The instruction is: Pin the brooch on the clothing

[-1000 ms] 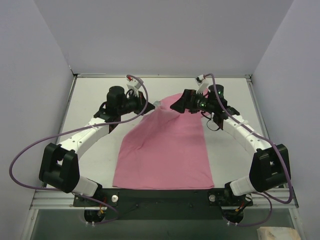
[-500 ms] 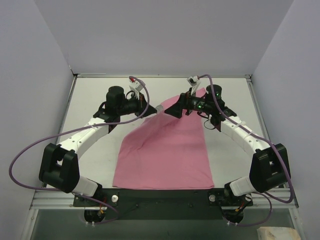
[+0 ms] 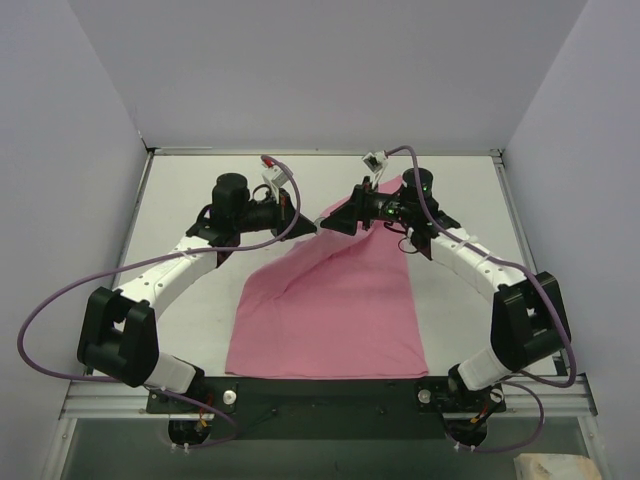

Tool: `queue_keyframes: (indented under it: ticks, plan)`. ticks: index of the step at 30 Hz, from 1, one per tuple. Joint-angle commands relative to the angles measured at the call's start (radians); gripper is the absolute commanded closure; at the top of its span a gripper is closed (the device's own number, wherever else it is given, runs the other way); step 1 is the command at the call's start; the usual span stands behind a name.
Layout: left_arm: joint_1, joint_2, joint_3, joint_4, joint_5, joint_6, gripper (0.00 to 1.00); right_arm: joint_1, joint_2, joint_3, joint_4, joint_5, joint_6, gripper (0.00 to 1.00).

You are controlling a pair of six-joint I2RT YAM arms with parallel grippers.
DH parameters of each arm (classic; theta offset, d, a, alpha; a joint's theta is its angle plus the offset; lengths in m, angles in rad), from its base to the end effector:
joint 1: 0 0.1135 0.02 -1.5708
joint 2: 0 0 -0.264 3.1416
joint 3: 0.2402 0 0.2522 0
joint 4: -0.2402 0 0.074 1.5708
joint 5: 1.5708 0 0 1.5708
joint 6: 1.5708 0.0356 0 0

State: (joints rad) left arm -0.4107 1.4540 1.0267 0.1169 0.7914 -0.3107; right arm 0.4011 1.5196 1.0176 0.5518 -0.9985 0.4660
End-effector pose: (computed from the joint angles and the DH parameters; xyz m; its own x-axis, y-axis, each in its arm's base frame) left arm 0.2937 -0.1555 0.2985 -0.5423 0.0018 -0.8402 0.7729 0.3933 -0.4980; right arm 0.3043 0.1616 0.3165 -0.4014 0.0941 -0.9111 -0.9000 0.1438 0.4114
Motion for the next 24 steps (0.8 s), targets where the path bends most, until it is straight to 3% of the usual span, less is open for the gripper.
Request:
queue_keyframes:
  ticks: [1,8,12,24]
  plan:
    - [0.004,-0.032,0.009,0.066,0.043,-0.002,1.0,0.012,0.013,0.022,0.145,-0.075,0.028,0.28]
    - [0.004,-0.029,0.012,0.069,0.042,-0.002,1.0,0.019,0.002,-0.014,0.152,-0.088,0.029,0.29]
    - [0.003,-0.024,0.012,0.069,0.04,-0.005,1.0,0.021,-0.003,-0.036,0.18,-0.117,0.046,0.4]
    - [0.004,-0.018,0.016,0.058,0.04,-0.008,1.0,0.025,-0.022,-0.077,0.157,-0.144,0.014,0.41]
